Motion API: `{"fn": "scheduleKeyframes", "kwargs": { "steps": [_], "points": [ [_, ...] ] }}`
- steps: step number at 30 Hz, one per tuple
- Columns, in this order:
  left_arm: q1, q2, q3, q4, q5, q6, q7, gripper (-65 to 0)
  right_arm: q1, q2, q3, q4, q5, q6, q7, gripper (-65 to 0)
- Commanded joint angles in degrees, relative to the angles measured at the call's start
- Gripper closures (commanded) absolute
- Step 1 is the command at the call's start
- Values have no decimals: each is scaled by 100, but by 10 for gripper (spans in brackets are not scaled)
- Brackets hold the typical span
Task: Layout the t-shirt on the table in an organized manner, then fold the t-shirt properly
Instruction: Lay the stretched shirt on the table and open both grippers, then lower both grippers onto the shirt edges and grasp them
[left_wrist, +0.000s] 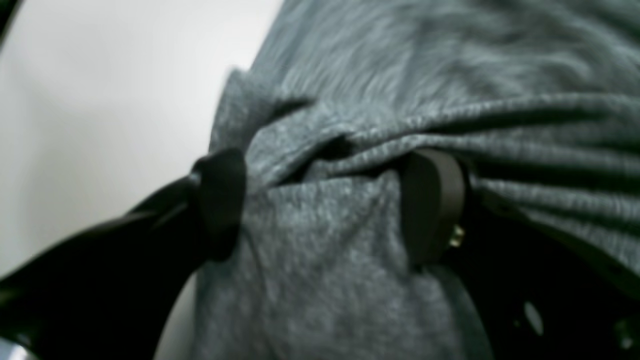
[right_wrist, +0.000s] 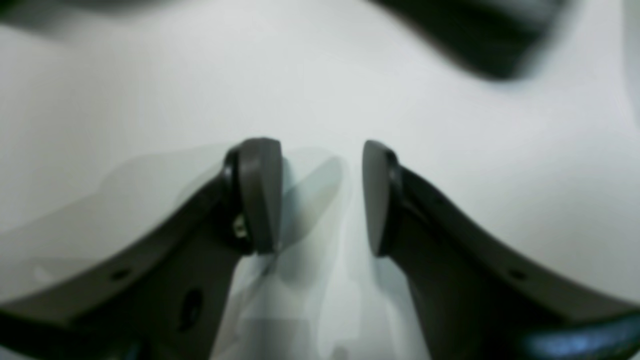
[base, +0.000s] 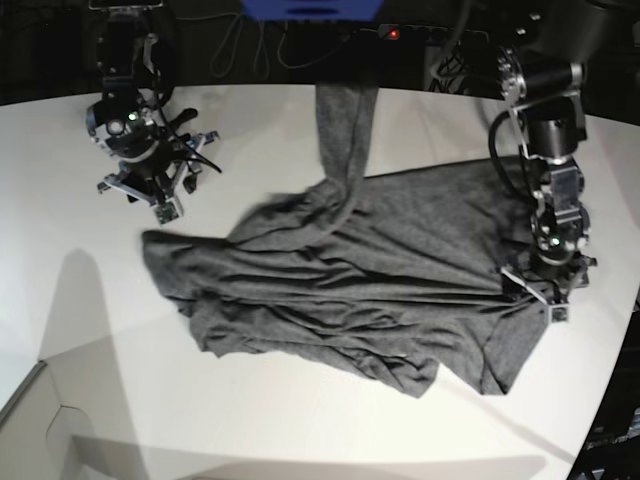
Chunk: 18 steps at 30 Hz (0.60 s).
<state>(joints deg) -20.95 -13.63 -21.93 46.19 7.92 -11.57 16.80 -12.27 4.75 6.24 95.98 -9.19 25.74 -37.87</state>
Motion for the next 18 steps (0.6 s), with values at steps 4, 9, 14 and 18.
{"fn": "scheduleKeyframes", "kwargs": {
  "steps": [4, 9, 14, 18],
  "points": [
    [-520, -66, -79, 88, 47, 28, -23, -462, 18, -93, -198, 76, -35, 15, -24, -271],
    [-670, -39, -88, 510, 47, 28, 118, -462, 36, -111, -549, 103, -35, 15, -15, -272],
    [-441, 48, -88, 1987, -489, 28, 1041, -462, 62, -111, -734, 331, -17, 15, -15, -290],
    [130, 40, -88, 3156, -1016, 28, 1859, -462, -17, -207, -1086, 692, -17, 15, -15, -307]
  ]
}}
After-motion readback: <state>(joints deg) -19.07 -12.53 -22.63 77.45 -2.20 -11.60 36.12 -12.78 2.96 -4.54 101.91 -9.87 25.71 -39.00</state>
